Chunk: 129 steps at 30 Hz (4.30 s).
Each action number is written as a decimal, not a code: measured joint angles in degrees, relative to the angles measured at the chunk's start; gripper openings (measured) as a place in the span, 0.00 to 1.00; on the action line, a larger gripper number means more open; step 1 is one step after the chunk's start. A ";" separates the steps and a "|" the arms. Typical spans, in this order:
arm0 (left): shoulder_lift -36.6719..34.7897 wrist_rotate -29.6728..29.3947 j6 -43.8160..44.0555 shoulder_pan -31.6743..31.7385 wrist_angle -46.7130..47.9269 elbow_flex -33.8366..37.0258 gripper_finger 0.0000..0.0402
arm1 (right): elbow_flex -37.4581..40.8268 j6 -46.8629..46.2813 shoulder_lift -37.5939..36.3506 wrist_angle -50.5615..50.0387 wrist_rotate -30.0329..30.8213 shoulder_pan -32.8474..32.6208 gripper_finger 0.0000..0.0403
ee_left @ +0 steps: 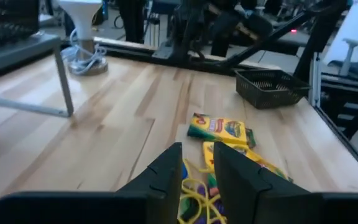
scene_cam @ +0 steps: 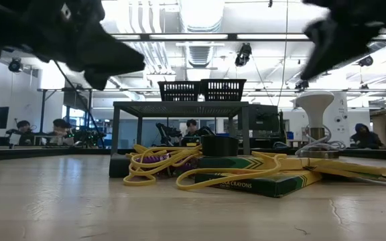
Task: Pick & Place Office Desk Supplies
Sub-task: Put the black bin on the shelf
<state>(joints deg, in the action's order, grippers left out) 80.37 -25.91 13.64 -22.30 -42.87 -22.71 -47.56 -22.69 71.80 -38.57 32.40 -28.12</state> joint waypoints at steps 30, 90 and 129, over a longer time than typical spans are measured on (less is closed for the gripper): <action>20.03 0.05 -4.40 0.76 7.42 -17.34 0.24 | 7.46 -21.88 -7.94 -4.05 -44.44 -6.69 0.50; 27.61 12.96 -16.29 5.56 16.34 -35.61 0.24 | 6.70 10.25 2.36 1.52 -34.58 32.52 0.26; 52.70 31.48 -24.16 12.54 38.14 -70.26 0.47 | 29.12 6.40 -31.07 33.66 2.19 12.98 0.26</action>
<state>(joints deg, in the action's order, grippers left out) 133.08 5.56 -10.52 -9.76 -4.73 -92.97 -18.44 -16.29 40.73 -4.91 34.59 -15.13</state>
